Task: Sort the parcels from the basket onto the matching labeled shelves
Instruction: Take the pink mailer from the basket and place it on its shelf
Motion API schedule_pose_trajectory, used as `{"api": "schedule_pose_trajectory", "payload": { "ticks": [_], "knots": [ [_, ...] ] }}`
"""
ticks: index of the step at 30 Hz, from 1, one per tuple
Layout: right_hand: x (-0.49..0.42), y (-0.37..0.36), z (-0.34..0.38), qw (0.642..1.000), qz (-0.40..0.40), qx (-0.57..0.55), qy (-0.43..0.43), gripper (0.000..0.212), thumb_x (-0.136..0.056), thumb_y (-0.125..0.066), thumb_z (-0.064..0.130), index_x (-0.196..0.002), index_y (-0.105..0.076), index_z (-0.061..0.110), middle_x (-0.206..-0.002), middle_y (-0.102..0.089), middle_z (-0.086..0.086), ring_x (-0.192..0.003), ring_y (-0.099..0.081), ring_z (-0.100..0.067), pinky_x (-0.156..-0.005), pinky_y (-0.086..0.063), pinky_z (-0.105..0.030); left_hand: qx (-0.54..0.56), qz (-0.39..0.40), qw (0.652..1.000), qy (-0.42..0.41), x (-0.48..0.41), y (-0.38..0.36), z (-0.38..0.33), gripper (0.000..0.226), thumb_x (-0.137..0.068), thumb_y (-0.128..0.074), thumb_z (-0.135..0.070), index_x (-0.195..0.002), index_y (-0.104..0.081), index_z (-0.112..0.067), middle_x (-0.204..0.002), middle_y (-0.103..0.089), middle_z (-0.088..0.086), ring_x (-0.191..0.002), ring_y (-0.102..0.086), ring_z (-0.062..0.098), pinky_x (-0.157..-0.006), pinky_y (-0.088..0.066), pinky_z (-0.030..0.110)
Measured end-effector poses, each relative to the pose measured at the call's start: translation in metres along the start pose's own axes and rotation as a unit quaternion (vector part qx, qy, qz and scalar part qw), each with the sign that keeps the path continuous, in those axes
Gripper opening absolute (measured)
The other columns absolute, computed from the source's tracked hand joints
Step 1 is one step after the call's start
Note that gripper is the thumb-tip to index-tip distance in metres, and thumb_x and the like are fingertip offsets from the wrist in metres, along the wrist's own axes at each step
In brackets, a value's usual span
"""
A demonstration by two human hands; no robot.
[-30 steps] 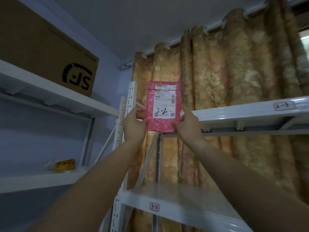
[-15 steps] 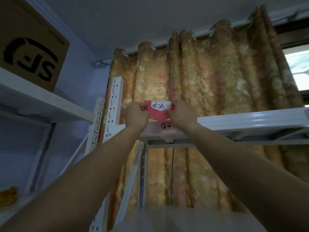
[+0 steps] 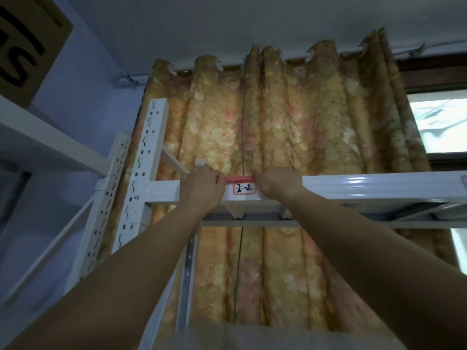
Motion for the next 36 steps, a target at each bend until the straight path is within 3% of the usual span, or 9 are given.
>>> {"api": "schedule_pose_trajectory", "payload": {
  "ticks": [5,8,10,13,19,24,27,31,36],
  "knots": [
    [-0.001,0.002,0.003,0.999,-0.031,0.017,0.025,0.048,-0.104,-0.018,0.038,-0.135,-0.050,0.022,-0.123,-0.060,-0.013,-0.114,-0.054,-0.032,-0.095,-0.038,-0.041,-0.009,0.030,0.999,0.020,-0.010,-0.010,-0.002,0.047,-0.099,-0.027,-0.032,-0.069,-0.056,-0.012,-0.076,-0.050,0.005,-0.089,-0.056,0.033,-0.083,-0.044,0.043],
    [0.005,0.010,0.011,0.988,-0.136,0.015,0.065,0.054,-0.103,-0.019,0.042,-0.124,-0.057,0.010,-0.123,-0.060,-0.015,-0.117,-0.052,-0.032,-0.099,-0.037,-0.041,-0.026,0.022,0.999,0.007,-0.009,-0.011,-0.003,0.050,-0.101,-0.019,-0.037,-0.098,-0.061,-0.011,-0.103,-0.062,0.014,-0.098,-0.056,0.033,-0.086,-0.042,0.042],
    [0.010,0.010,0.023,0.979,-0.162,0.048,0.113,0.050,-0.103,-0.019,0.036,-0.125,-0.055,0.010,-0.131,-0.056,-0.013,-0.126,-0.045,-0.030,-0.108,-0.031,-0.043,-0.024,0.021,0.999,-0.005,-0.003,-0.010,0.002,0.049,-0.101,-0.018,-0.037,-0.127,-0.052,-0.012,-0.128,-0.056,0.014,-0.118,-0.050,0.032,-0.098,-0.039,0.042],
    [0.021,0.002,0.045,0.970,-0.143,0.060,0.187,0.047,-0.103,-0.020,0.030,-0.132,-0.050,0.008,-0.139,-0.051,-0.009,-0.136,-0.035,-0.026,-0.114,-0.021,-0.041,-0.051,0.035,0.998,-0.020,0.010,0.003,0.018,0.051,-0.101,-0.022,-0.038,-0.144,-0.034,-0.013,-0.146,-0.042,0.012,-0.134,-0.036,0.031,-0.109,-0.031,0.044],
    [0.046,0.008,0.084,0.966,-0.077,-0.004,0.249,0.052,-0.105,-0.021,0.034,-0.149,-0.030,0.009,-0.157,-0.029,-0.006,-0.148,-0.017,-0.023,-0.121,-0.008,-0.040,-0.175,0.110,0.978,-0.024,0.036,0.069,0.041,0.048,-0.102,-0.018,-0.034,-0.144,-0.034,-0.017,-0.154,-0.029,0.006,-0.145,-0.018,0.025,-0.117,-0.014,0.045],
    [0.073,0.038,0.100,0.957,-0.017,-0.072,0.281,0.054,-0.105,-0.018,0.033,-0.152,-0.018,0.006,-0.162,-0.012,-0.009,-0.151,-0.005,-0.022,-0.123,-0.003,-0.038,-0.242,0.117,0.963,0.015,0.052,0.133,0.019,0.054,-0.101,-0.019,-0.036,-0.145,-0.027,-0.005,-0.151,-0.029,0.018,-0.139,-0.026,0.034,-0.114,-0.021,0.046],
    [0.098,0.058,0.095,0.946,0.016,-0.119,0.302,0.054,-0.105,-0.020,0.034,-0.152,-0.019,0.008,-0.161,-0.015,-0.010,-0.150,-0.008,-0.024,-0.123,-0.005,-0.038,-0.266,0.131,0.953,0.060,0.072,0.165,-0.002,0.056,-0.101,-0.019,-0.039,-0.147,-0.021,-0.006,-0.154,-0.022,0.017,-0.141,-0.023,0.034,-0.114,-0.022,0.045],
    [0.141,0.077,0.087,0.926,0.023,-0.186,0.328,0.049,-0.104,-0.025,0.031,-0.145,-0.033,0.005,-0.150,-0.034,-0.018,-0.139,-0.030,-0.031,-0.113,-0.023,-0.040,-0.304,0.140,0.938,0.086,0.117,0.201,-0.032,0.056,-0.102,-0.019,-0.039,-0.149,-0.018,-0.008,-0.156,-0.018,0.015,-0.143,-0.020,0.031,-0.116,-0.020,0.042],
    [0.237,0.056,0.103,0.880,0.099,-0.252,0.390,0.049,-0.105,-0.024,0.027,-0.148,-0.028,0.003,-0.155,-0.028,-0.017,-0.144,-0.023,-0.032,-0.118,-0.016,-0.041,-0.376,0.199,0.890,0.164,0.225,0.237,-0.039,0.057,-0.102,-0.019,-0.038,-0.151,-0.010,-0.010,-0.160,-0.006,0.006,-0.148,-0.005,0.020,-0.118,-0.007,0.034]
  ]
}}
Point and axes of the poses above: each hand's wrist, its own x-axis away from the middle knuckle, its own y-axis out of the back of the hand, z = x × y, the point moved 5 cm from there along -x, towards the middle knuckle
